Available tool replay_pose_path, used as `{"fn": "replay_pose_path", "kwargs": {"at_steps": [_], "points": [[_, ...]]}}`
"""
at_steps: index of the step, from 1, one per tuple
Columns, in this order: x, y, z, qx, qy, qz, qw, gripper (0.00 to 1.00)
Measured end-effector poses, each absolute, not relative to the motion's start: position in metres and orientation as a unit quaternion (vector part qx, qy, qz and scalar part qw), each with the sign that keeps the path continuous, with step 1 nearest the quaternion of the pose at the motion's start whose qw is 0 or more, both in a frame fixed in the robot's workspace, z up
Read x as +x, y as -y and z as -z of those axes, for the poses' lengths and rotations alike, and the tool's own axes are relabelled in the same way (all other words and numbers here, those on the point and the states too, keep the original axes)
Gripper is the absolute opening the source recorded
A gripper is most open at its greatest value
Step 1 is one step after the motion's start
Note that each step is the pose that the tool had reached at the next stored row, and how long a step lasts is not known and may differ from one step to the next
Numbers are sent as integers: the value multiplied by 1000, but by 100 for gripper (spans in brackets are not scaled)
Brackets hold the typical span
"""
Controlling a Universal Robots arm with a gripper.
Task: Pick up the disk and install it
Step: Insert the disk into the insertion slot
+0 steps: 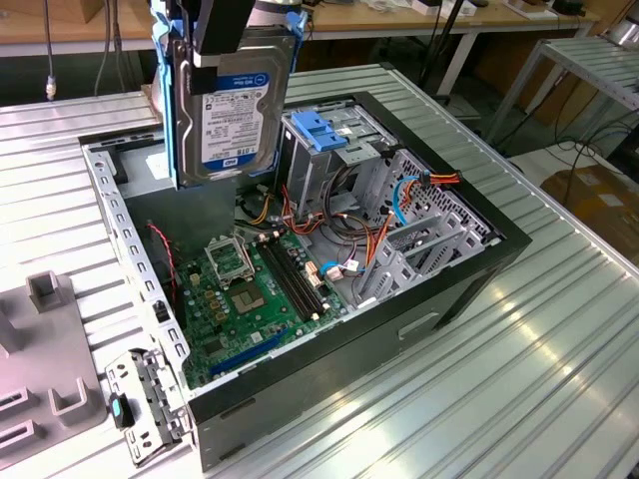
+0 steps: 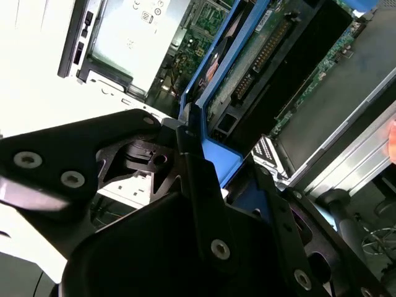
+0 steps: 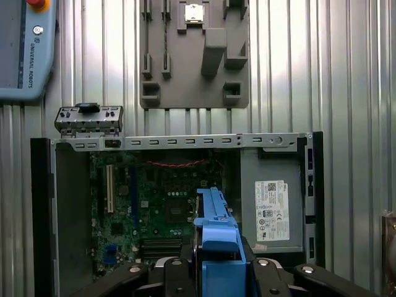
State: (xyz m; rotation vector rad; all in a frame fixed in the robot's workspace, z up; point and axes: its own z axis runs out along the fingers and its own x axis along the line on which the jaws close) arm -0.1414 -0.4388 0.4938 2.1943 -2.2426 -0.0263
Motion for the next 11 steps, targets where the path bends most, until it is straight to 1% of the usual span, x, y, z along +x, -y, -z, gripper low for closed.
{"fn": "replay_pose_path", "kwargs": {"at_steps": [11], "points": [[-135, 444, -493, 699, 715, 9, 2, 37]]}}
